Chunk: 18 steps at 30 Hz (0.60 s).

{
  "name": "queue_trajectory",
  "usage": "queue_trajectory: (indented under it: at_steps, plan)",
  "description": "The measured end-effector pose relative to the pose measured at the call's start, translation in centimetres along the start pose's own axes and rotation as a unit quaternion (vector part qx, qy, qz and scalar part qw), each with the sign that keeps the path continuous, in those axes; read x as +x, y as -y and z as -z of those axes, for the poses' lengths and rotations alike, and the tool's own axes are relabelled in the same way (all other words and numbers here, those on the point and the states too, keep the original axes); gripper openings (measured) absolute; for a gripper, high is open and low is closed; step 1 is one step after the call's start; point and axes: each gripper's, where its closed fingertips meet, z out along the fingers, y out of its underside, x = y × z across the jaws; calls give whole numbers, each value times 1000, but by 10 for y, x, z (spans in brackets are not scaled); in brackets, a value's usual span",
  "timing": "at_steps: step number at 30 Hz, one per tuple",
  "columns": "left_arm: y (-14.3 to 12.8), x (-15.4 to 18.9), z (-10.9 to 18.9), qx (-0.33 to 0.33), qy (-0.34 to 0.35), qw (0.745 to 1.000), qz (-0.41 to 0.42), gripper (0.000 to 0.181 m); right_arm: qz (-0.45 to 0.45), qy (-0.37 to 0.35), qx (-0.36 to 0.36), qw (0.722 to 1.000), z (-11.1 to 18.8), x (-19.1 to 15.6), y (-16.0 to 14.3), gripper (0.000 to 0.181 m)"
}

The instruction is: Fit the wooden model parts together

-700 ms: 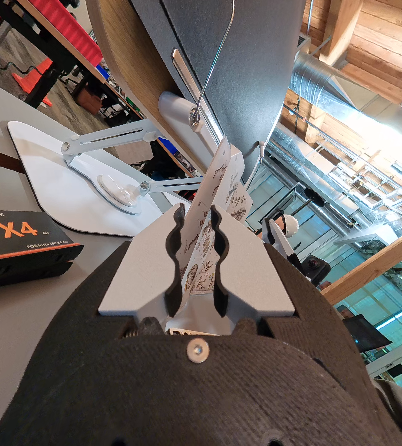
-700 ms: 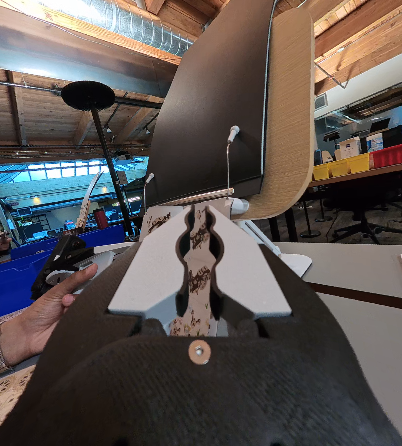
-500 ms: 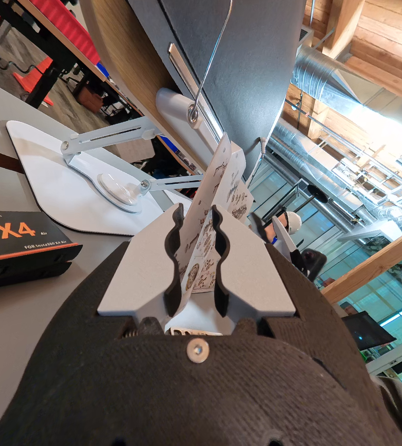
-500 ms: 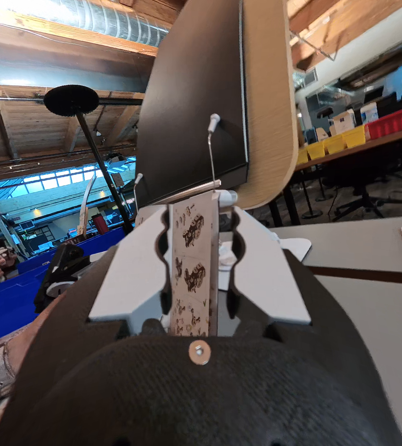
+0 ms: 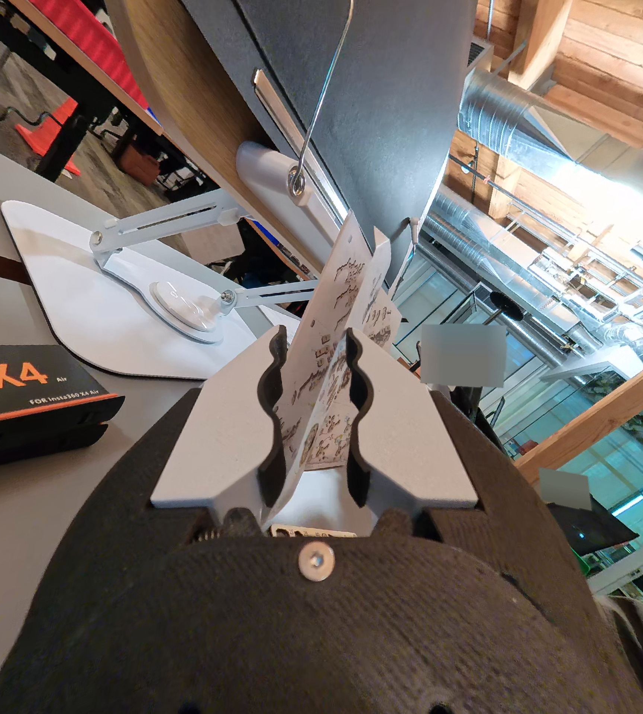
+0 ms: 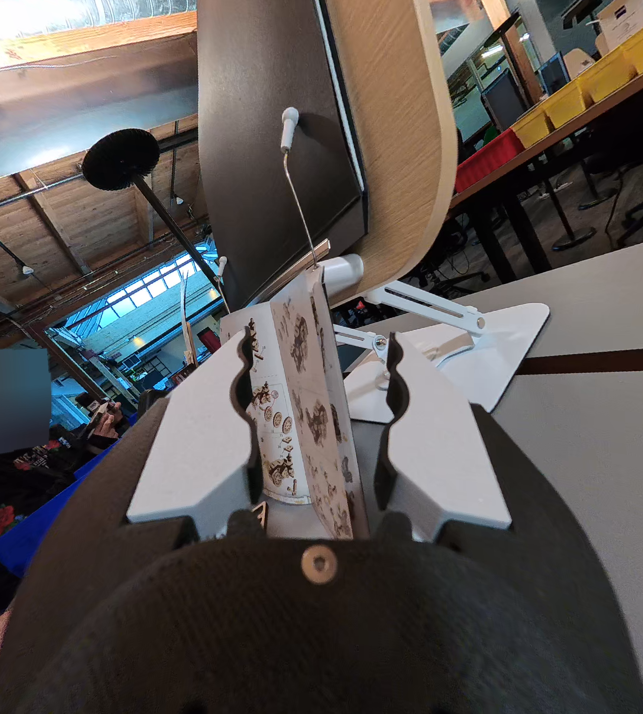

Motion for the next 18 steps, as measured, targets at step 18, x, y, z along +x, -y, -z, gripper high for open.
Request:
queue_trajectory:
  at_steps: [18]
  plan:
    - [-6,3,-4,-16,-2,1000,-5,39,-7,15,-8,1000,-1,-4,-3,59]
